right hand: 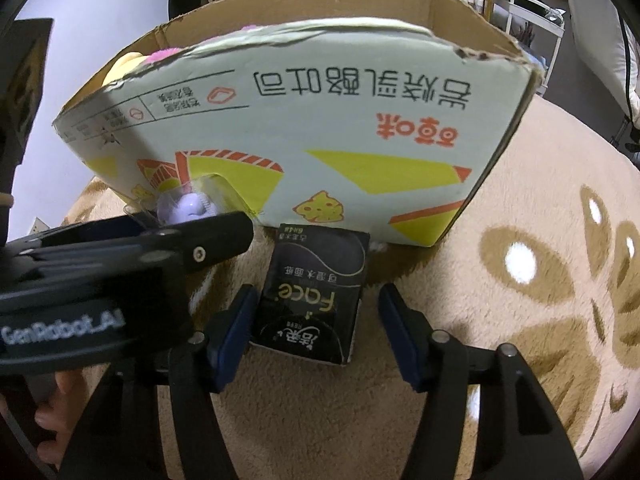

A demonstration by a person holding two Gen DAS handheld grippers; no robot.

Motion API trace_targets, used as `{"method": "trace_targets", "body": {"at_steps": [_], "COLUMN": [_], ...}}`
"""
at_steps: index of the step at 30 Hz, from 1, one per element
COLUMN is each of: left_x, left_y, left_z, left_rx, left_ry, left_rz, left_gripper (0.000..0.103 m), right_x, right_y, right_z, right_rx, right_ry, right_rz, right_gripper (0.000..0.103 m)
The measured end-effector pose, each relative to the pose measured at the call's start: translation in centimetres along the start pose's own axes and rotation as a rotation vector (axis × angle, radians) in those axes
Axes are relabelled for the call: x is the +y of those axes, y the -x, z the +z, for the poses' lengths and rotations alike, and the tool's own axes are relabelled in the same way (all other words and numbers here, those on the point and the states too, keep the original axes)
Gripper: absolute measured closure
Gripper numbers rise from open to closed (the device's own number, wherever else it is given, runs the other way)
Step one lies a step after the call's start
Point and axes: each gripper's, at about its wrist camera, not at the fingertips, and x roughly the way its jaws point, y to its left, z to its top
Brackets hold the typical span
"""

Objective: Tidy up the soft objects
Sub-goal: 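Grasp the lavender plush keychain with the left tool while the right tool grasps the black Face tissue pack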

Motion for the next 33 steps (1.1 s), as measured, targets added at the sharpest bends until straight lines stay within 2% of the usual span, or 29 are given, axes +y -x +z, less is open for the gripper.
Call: {"method": "trace_targets", "body": {"at_steps": [6,10,20,24,28,33], "left_x": [0.3,0.1,-0.4,-1.0,-1.6,-2.2], "left_y": [0.1,0.4,1.4,2.1,3.2,4.4], "left_z": [-0.1,-0.2,-1.4,-2.2,-3.2,-4.0], "left_rx": [-0.008,-0.005,-0.014,-0.037,-0.044,-0.046], "left_ry": [0.017,-0.016,-0.069,-0.112,-0.150,-0.183], "left_rz": [0.003,-0.004,0.044,0.066,0.068,0.078], "left_gripper": [0.019,0.040,0.061,0.067,0.075,0.084], "right_x": [0.1,0.6,-0.5,-1.0,-1.7,-2.2], "right_y": [-0.1,-0.2,-0.4,0.5,0.9,1.3], "right_z": [-0.1,0.1,0.4,0.8,1.1,1.2], "right_rx": [0.003,0.007,0.008,0.010,0.020,0.021], "right_ry": [0.006,0.005,-0.003,-0.013,-0.020,-0.021], "right_rz": [-0.004,0.001,0.008,0.023,0.035,0.044], "right_gripper": [0.037,0.037,0.037,0.037,0.049,0.050]}}
